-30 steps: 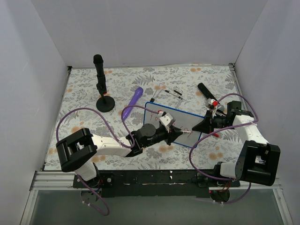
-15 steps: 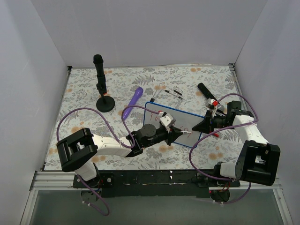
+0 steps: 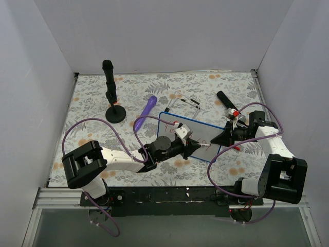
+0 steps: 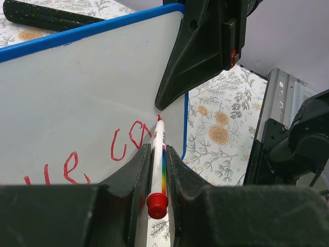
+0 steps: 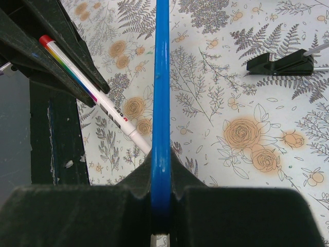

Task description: Write a sentence on the whiteboard

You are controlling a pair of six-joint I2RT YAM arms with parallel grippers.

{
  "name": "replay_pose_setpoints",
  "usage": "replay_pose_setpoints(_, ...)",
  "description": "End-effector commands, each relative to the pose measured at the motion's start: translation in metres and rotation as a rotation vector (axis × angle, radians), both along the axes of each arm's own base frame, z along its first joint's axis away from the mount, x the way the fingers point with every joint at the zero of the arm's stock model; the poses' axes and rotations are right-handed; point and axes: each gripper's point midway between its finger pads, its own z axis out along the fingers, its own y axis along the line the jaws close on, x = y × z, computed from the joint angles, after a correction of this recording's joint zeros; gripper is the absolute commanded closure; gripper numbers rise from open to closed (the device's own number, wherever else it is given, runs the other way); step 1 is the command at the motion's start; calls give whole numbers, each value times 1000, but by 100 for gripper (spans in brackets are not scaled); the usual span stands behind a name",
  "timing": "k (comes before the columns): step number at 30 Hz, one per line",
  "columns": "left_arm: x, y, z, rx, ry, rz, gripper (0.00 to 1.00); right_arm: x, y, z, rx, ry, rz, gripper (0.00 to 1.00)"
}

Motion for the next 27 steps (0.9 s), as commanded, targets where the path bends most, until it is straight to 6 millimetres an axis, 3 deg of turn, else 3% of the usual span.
replay_pose_setpoints(1, 9, 1, 32, -66, -51, 34, 100, 0, 3, 12, 38, -13, 11, 99)
replay_pose_setpoints(13, 5, 5, 35, -76, -56, 26, 100, 0, 3, 11, 38, -12, 11, 99)
replay_pose_setpoints(27, 8, 1, 21, -35, -41, 29, 100, 0, 3, 11, 37, -12, 11, 99)
